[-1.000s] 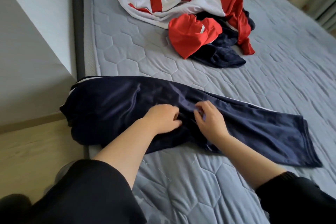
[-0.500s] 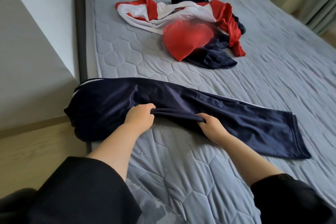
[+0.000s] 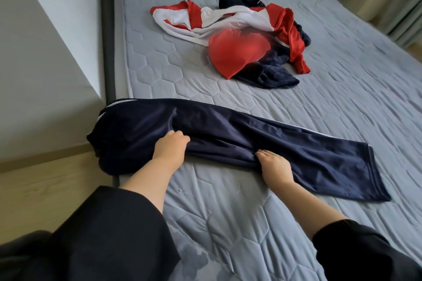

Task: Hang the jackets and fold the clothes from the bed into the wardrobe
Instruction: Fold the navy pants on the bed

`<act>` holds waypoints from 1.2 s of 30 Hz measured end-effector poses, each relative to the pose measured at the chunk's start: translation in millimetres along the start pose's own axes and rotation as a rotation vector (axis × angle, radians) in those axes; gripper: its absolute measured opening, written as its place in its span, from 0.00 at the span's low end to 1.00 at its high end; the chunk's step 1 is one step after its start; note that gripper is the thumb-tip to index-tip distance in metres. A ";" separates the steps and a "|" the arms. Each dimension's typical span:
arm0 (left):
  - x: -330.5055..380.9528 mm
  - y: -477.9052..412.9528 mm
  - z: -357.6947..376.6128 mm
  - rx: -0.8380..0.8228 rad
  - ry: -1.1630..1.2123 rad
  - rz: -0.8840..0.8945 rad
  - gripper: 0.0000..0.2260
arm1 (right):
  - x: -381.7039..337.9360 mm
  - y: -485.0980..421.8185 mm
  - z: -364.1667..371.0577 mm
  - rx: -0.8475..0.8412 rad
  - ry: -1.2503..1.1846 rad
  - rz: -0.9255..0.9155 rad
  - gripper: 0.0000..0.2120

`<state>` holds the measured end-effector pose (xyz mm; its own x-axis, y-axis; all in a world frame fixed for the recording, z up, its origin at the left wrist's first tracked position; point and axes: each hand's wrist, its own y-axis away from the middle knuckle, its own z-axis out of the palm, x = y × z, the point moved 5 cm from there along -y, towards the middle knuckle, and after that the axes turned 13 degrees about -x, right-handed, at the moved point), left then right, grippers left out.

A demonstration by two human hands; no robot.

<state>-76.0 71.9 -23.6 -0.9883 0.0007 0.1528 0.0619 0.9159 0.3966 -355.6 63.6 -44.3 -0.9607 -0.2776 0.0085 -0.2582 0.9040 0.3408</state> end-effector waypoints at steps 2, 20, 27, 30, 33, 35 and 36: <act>-1.8 4.8 -7.5 0.072 0.058 -0.032 0.21 | -0.7 -0.9 -8.8 -0.024 0.026 0.054 0.12; -34.3 87.4 -174.1 0.543 -0.016 -0.293 0.09 | 17.1 0.6 -209.2 0.343 0.076 0.160 0.08; -28.9 127.8 -232.2 0.769 0.094 -0.323 0.10 | 28.8 31.3 -260.6 0.481 -0.165 0.184 0.06; -42.1 141.6 -233.9 0.676 -0.013 -0.436 0.10 | 39.2 41.9 -273.9 0.559 -0.210 0.189 0.06; -45.5 143.7 -235.0 0.535 -0.056 -0.564 0.10 | 41.8 44.9 -281.0 0.497 -0.210 0.239 0.09; -45.8 141.0 -235.5 0.424 -0.011 -0.664 0.07 | 44.3 47.4 -285.7 0.498 -0.220 0.252 0.09; -45.2 139.6 -235.6 0.395 0.059 -0.701 0.06 | 46.2 48.3 -288.0 0.501 -0.215 0.255 0.09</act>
<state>10.2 105.1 238.1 -0.7696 -0.6374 0.0387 -0.6342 0.7700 0.0705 -383.1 0.8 243.4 -0.9843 -0.0069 -0.1762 0.0168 0.9911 -0.1324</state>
